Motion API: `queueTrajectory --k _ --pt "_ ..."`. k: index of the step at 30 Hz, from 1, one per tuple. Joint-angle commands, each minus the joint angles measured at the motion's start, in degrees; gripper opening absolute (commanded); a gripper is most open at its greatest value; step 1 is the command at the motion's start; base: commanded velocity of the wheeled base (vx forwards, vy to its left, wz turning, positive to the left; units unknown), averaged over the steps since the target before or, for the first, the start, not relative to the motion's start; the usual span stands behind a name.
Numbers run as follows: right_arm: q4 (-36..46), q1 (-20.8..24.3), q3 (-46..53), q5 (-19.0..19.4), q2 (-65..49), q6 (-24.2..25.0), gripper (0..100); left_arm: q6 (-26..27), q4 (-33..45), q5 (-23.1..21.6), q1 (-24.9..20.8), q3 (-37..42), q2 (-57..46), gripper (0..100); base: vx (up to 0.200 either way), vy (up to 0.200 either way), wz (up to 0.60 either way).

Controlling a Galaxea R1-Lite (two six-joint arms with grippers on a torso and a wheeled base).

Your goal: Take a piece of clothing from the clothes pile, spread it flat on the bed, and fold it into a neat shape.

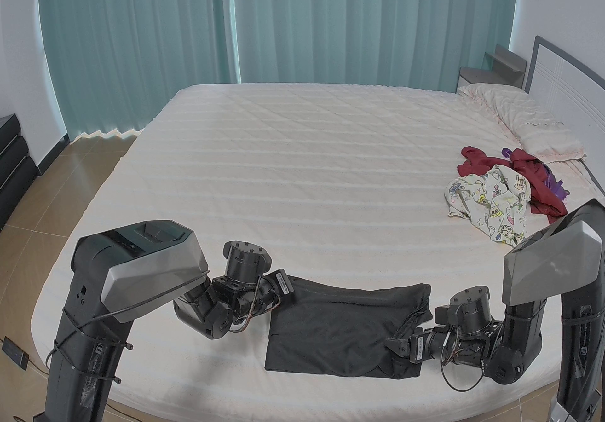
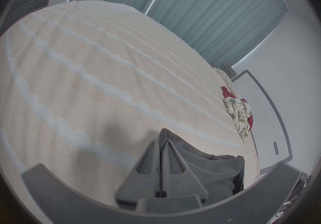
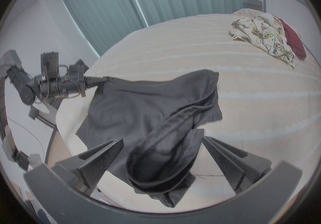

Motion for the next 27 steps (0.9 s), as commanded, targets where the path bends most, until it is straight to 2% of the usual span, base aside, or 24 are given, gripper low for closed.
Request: queueTrajectory --k 1,4,12,16,21,27 --pt "0.4 0.55 0.3 -0.35 2.0 -1.11 100 -0.01 0.0 0.02 0.09 0.0 0.09 0 0.0 0.0 0.0" --pt "-0.22 0.29 1.7 -4.57 4.11 -4.63 100 -0.01 0.0 0.02 0.0 0.0 0.09 0 0.0 0.0 0.0" --pt "-1.71 -3.76 9.09 -5.53 2.53 -11.13 100 -0.01 0.0 0.02 0.17 0.0 0.09 0 0.0 0.0 0.0" --pt "-8.57 -6.22 15.68 -5.44 2.97 -12.98 100 -0.01 0.0 0.02 0.26 0.0 0.09 0 0.0 0.0 0.0" --pt "-8.66 -10.35 15.68 -5.53 4.64 -15.0 100 -0.01 0.0 0.02 0.26 0.0 0.09 0 0.0 0.0 0.0" --pt "-6.55 -12.46 15.68 -5.53 1.91 -15.53 100 -0.01 0.0 0.11 0.26 0.0 0.09 0 0.0 0.0 0.0"
